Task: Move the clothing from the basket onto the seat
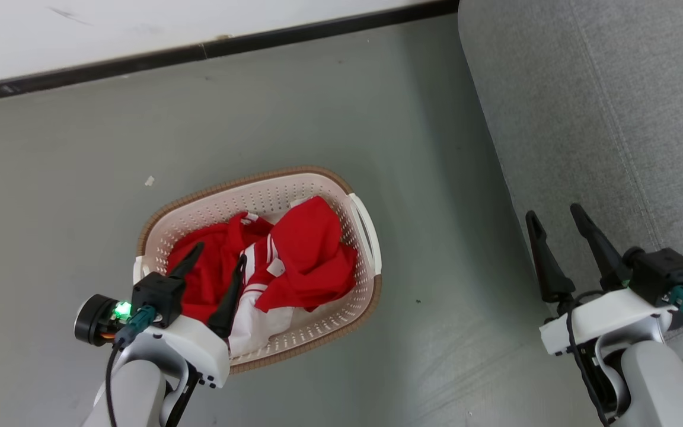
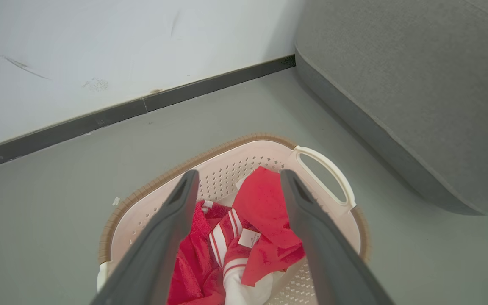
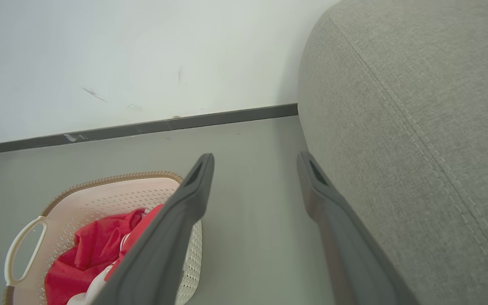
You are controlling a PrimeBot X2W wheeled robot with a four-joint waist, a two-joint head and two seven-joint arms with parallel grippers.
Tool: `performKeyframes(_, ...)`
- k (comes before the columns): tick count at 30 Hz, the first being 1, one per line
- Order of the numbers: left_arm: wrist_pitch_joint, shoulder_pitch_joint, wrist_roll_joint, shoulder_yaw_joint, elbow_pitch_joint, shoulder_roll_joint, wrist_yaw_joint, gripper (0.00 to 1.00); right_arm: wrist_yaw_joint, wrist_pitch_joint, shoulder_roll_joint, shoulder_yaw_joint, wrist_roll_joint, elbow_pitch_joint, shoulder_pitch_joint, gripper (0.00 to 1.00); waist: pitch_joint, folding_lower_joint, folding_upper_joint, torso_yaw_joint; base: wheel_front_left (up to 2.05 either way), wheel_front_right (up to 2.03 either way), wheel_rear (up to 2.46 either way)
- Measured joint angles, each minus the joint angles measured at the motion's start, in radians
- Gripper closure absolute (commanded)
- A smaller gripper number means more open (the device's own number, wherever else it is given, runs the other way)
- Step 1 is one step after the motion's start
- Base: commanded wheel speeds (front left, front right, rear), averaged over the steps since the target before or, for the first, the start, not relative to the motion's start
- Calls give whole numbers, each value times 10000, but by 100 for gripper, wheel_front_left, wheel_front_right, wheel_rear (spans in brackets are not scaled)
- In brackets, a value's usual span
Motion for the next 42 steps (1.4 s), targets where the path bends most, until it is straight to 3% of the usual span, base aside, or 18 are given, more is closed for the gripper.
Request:
performKeyframes(19,2138,-1415,1781,-522,535,489,1365,0,0,0,144,236,322,33,-1207,0,1635,0,0,-504,0,0,0)
performKeyframes(29,3507,-2160,2675,-857,1103,727,1877,0,0,0,184,422,510,81,-1738,0,2258,0,0,-808,0,0,0)
performKeyframes(42,5020,-2908,2970,-1035,1868,656,2119,0,0,-2,196,759,775,263,-2221,0,2668,0,0,-1111,0,0,0)
